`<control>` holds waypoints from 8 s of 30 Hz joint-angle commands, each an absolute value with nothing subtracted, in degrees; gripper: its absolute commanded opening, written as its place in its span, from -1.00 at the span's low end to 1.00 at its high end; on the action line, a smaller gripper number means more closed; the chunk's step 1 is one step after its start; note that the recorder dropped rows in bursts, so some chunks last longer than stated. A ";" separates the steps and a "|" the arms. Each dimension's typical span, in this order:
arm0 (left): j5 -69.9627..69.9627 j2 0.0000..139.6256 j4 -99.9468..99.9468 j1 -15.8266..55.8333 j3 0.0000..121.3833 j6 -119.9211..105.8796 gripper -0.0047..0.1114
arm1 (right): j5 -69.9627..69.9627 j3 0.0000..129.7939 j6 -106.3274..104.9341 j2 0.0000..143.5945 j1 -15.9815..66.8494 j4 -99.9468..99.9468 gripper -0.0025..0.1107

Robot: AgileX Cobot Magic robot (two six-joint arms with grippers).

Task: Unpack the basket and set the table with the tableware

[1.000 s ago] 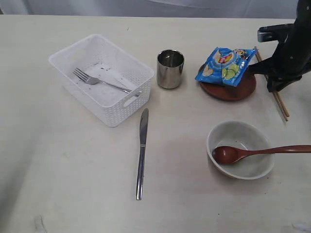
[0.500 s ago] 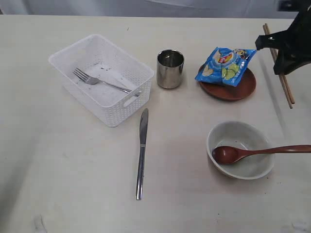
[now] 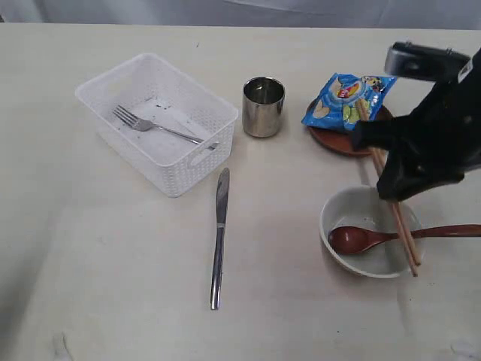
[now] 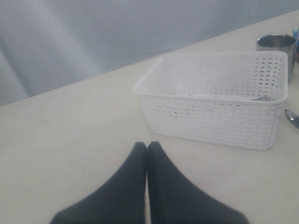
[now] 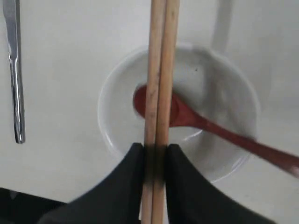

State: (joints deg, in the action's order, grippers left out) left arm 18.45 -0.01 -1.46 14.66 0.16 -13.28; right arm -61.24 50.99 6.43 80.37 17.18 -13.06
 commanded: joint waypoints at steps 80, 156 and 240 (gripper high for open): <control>18.50 0.00 -1.75 15.02 0.00 -13.02 -0.92 | -65.91 87.00 1.06 98.32 25.78 -18.94 -0.14; 18.50 0.00 -1.88 15.02 0.00 -13.02 -0.92 | -63.30 135.88 -17.81 147.08 44.77 -1.98 -0.10; 18.50 0.00 -1.79 15.02 0.00 -13.02 -0.92 | -69.96 139.88 -37.90 145.40 49.44 -6.19 -0.22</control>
